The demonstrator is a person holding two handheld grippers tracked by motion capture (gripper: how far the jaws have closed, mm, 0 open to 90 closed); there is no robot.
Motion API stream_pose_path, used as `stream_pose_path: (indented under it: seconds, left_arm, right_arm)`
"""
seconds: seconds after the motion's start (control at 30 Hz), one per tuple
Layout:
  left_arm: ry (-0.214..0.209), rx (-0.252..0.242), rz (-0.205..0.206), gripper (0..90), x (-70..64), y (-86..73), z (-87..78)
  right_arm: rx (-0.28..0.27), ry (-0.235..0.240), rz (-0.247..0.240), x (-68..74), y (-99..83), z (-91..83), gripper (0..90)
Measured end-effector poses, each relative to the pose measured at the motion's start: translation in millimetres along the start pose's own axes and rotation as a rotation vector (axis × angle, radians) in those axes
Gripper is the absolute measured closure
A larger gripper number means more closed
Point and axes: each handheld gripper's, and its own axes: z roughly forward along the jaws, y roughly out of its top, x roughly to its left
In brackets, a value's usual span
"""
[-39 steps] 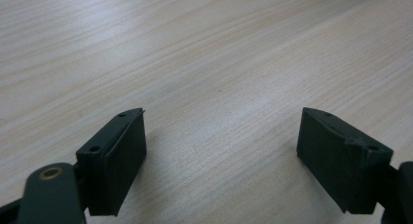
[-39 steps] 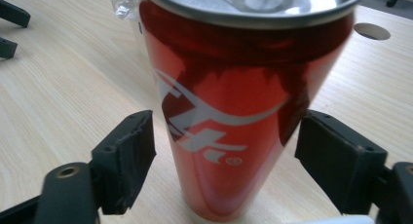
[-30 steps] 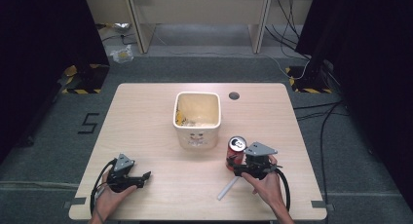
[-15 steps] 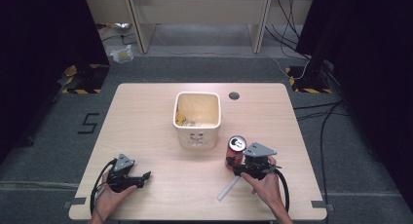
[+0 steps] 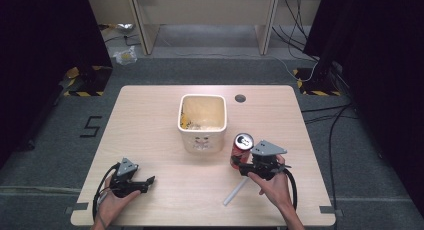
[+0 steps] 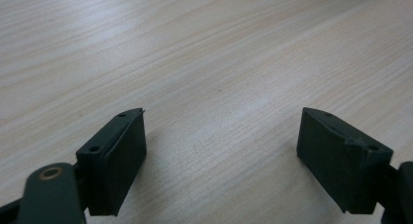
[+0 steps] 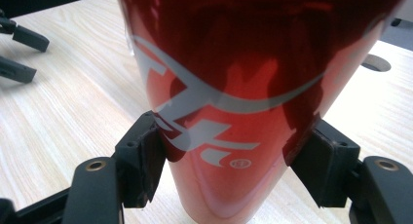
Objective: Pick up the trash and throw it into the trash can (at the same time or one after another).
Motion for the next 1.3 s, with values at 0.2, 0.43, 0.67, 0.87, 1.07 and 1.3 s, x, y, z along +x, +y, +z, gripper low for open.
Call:
stream_pose_path:
  seconds: [0.2, 0.43, 0.67, 0.87, 1.07, 1.3]
  left_arm:
    - [0.0, 0.0, 0.0, 17.4, 0.0, 0.0, 0.0]
    - [-0.001, 0.001, 0.001, 17.4, 0.1, 0.0, -0.1]
    - [-0.001, 0.001, 0.001, 17.5, 0.0, 0.0, -0.1]
    - [0.0, 0.001, 0.001, 17.5, 0.0, 0.0, -0.1]
    - [0.0, 0.001, 0.001, 17.5, 0.0, 0.0, -0.1]
    - [-0.001, 0.001, 0.001, 17.5, 0.1, 0.0, -0.1]
  right_arm:
    - [-0.007, 0.003, 0.003, -3.6, 12.3, -4.6, 33.5]
    - [-0.04, 0.004, 0.003, -9.9, 32.8, -14.8, 33.5]
    - [-0.047, 0.01, 0.001, -11.1, 47.0, -18.0, 33.5]
    - [-0.044, 0.016, -0.012, -12.0, 61.8, -21.4, 33.5]
    - [-0.062, 0.016, -0.02, -15.1, 81.7, -28.5, 33.5]
    - [-0.065, 0.027, -0.031, -17.5, 106.5, -27.6, 33.6]
